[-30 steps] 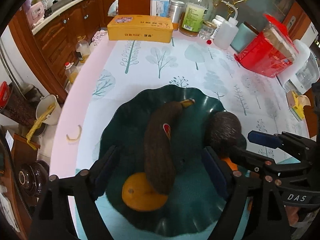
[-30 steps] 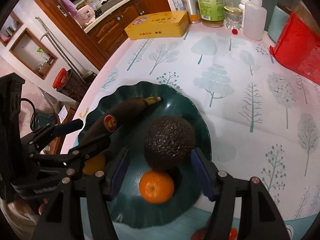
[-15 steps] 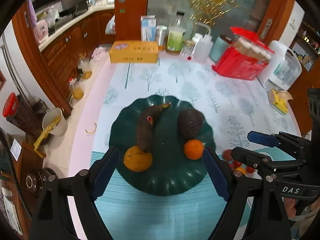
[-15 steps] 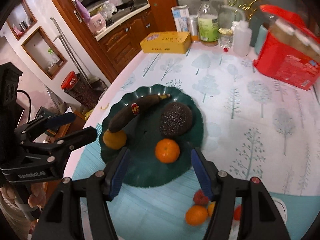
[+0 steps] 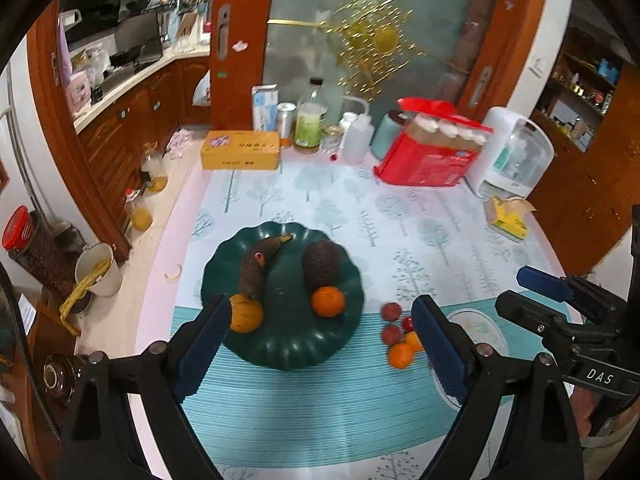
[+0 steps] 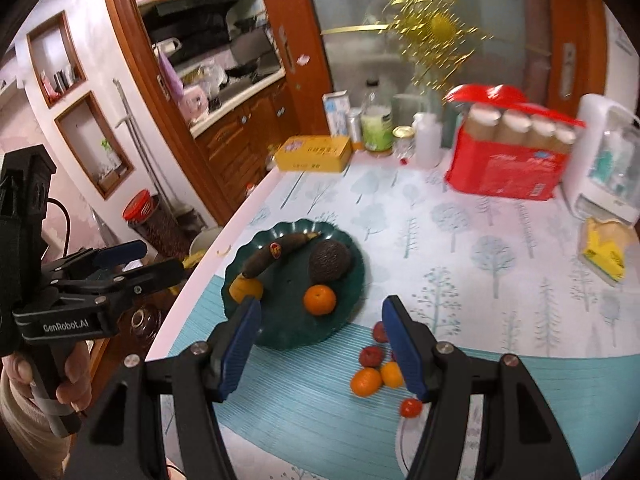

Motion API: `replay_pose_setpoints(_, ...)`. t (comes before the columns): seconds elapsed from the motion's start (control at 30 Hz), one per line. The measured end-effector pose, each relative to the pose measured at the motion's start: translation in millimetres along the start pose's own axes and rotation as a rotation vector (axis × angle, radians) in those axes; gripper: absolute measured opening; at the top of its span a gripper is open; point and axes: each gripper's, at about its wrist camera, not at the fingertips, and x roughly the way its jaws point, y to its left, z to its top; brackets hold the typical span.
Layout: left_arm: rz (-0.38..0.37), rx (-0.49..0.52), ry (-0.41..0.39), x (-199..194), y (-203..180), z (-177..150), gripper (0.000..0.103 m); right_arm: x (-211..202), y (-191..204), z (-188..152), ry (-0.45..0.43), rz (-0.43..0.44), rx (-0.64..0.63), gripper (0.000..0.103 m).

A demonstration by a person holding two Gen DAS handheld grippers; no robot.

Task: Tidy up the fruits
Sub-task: 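Grasp a tangerine with the left tool while the right tool grasps a cherry tomato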

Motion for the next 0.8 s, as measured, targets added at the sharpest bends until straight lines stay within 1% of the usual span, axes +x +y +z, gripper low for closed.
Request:
replay_pose_setpoints(0.07, 0.002, 0.007, -0.019, -6, -7, -2, 0.091, -12, -4, -7, -0.021, -0.022, 0.009, 0.064)
replay_pose_setpoints(0.17, 0.004, 0.029, -0.016, -6, -19, -5, 0.091, -25, -11, -19, -0.039, -0.054, 0.024, 0.064)
replay_pose_setpoints(0.33, -0.023, 0.087, 0.028, 11, -42, -20, 0.091, -38, -28, -40, -0.067, -0.109, 0.061, 0.064)
replay_pose_setpoints(0.47, -0.015, 0.135, 0.034, 28, -62, -35, 0.091, -41, -45, -57, -0.085, -0.159, 0.092, 0.064)
replay_pose_setpoints(0.6, -0.029, 0.145, 0.088, 55, -77, -54, 0.091, -31, -64, -74, -0.056, -0.187, 0.122, 0.064)
replay_pose_setpoints(0.7, -0.021, 0.144, 0.124, 80, -83, -70, 0.091, -18, -79, -86, -0.028, -0.189, 0.155, 0.064)
replay_pose_setpoints(0.8, -0.015, 0.13, 0.152, 102, -87, -82, 0.091, 0, -93, -98, 0.022, -0.182, 0.182, 0.064)
